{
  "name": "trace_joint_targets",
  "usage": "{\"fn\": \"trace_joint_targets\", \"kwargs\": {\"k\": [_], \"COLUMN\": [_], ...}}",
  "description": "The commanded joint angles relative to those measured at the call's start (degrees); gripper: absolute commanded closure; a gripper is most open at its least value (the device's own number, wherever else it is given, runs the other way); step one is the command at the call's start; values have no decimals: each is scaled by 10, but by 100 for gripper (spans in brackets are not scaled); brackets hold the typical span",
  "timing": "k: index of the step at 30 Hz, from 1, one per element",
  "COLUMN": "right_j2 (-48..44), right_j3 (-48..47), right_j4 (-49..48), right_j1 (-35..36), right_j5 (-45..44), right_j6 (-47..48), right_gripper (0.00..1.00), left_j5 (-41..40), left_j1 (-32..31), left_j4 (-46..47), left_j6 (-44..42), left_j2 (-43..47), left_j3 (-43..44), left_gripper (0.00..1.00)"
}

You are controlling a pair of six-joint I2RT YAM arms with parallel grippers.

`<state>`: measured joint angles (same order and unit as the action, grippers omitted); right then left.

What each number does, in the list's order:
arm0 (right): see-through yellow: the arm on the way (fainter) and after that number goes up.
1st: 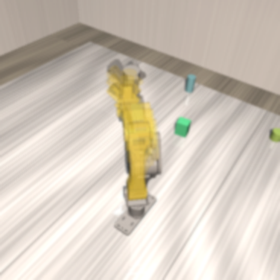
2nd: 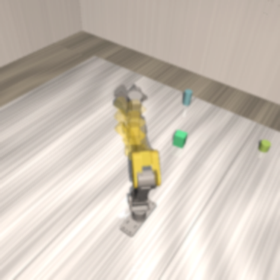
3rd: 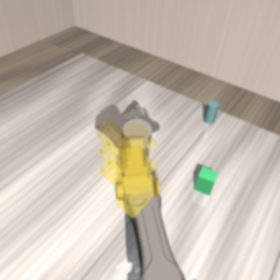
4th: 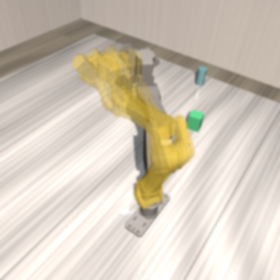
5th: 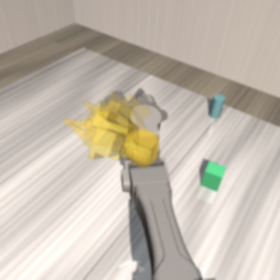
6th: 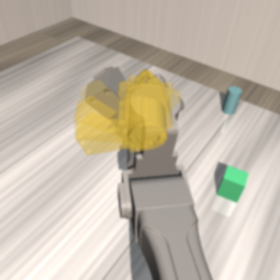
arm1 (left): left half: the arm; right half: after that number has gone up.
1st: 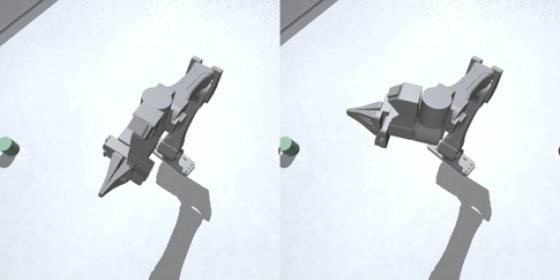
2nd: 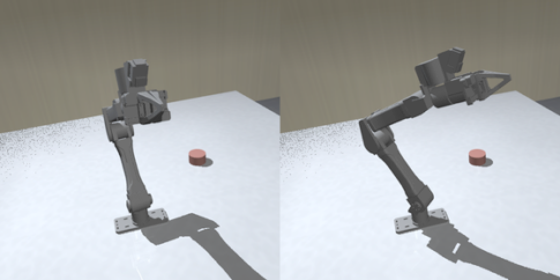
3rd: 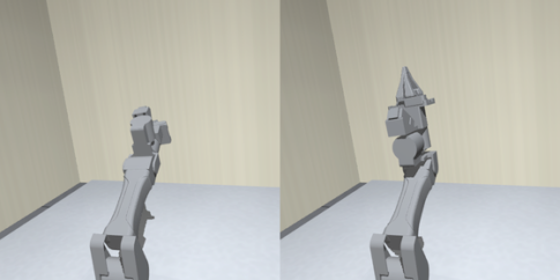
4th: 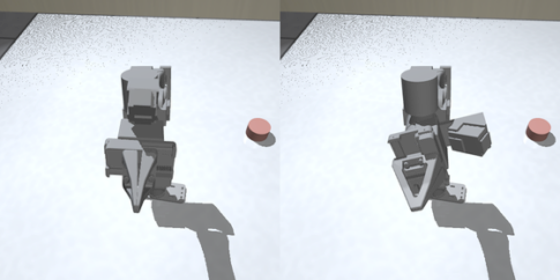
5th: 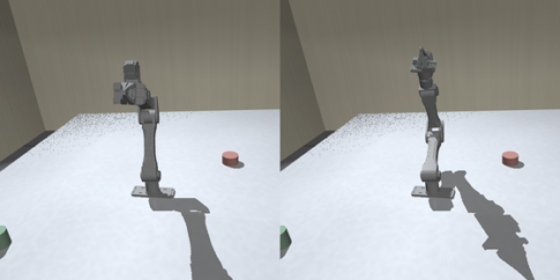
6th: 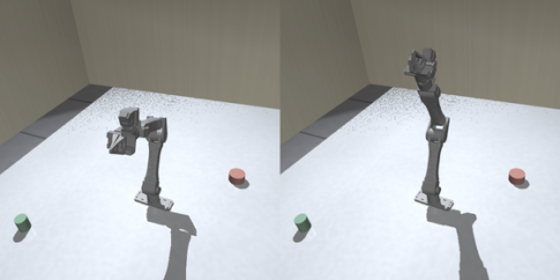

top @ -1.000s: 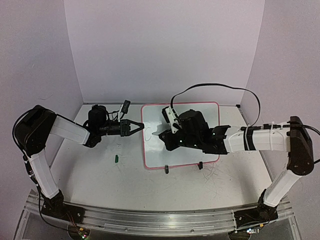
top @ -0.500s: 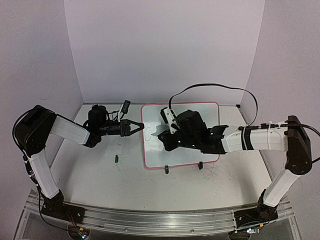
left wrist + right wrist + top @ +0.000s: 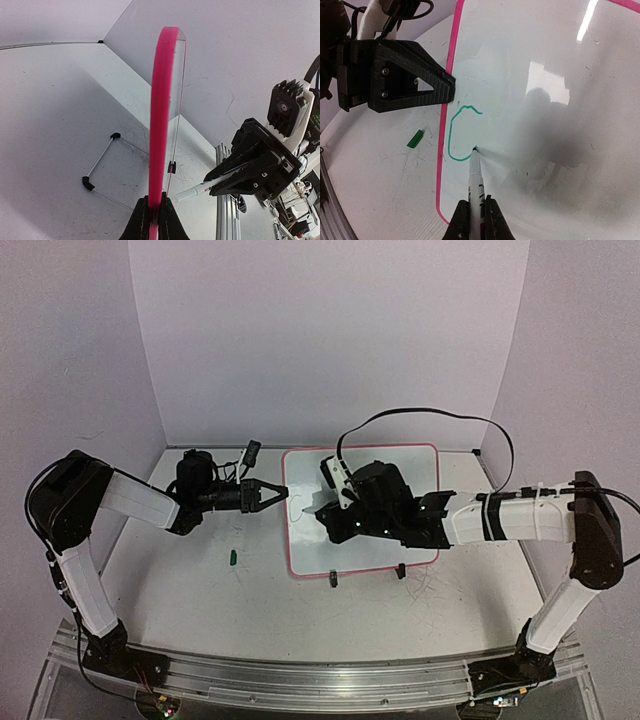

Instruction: Write a sentence on the whiteboard

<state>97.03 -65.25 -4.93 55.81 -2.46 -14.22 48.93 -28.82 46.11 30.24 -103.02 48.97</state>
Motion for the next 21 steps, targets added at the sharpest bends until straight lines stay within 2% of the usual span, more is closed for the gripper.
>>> {"fn": "trace_joint_targets", "kwargs": {"k": [1,21], "right_j2": [5,3], "right_j3": [-3,4], "right_j4": [16,28], "right_j1": [-2,-2], "right_j5": [-11,-6], "right_j6": [-8,-8], "right_gripper": [100,100], "left_j5": [18,18], "left_j1": [-9,-9], "left_j4": [11,10], "left_j6": [3,3], "left_j2": [22,22], "left_j3": [1,1], "left_gripper": [100,100]}}
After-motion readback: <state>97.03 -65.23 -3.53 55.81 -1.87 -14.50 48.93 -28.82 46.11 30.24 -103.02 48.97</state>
